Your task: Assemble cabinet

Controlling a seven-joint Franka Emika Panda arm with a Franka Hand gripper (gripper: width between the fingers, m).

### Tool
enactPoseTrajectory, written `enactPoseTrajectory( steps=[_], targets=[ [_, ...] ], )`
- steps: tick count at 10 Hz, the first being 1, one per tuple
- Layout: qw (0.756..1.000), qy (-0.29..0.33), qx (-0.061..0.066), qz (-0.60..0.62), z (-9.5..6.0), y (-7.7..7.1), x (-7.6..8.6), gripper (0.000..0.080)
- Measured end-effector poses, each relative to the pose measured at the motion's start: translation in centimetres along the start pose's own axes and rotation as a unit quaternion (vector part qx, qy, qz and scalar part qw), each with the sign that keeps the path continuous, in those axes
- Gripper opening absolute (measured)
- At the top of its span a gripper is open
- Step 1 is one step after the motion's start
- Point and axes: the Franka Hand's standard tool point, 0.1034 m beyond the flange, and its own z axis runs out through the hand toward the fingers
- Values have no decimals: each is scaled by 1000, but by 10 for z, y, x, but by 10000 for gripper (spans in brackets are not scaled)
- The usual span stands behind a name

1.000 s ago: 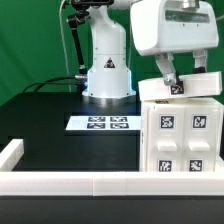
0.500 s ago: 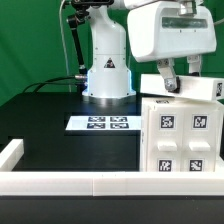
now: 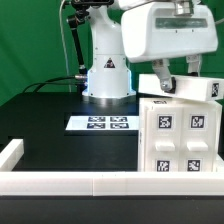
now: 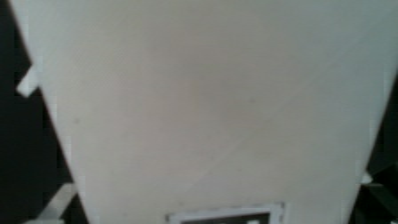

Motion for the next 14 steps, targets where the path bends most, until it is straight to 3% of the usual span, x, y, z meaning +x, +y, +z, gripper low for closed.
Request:
enactPoseTrajectory(
  steps=[5,10,13,14],
  targets=[
    [978,17,-9,207,1,3,-1,557],
    [930,21,-7,367,1,3,-1,557],
    [880,30,1,475,1,4,-1,557],
    [845,38,3,533,2,2,-2,557]
  ],
)
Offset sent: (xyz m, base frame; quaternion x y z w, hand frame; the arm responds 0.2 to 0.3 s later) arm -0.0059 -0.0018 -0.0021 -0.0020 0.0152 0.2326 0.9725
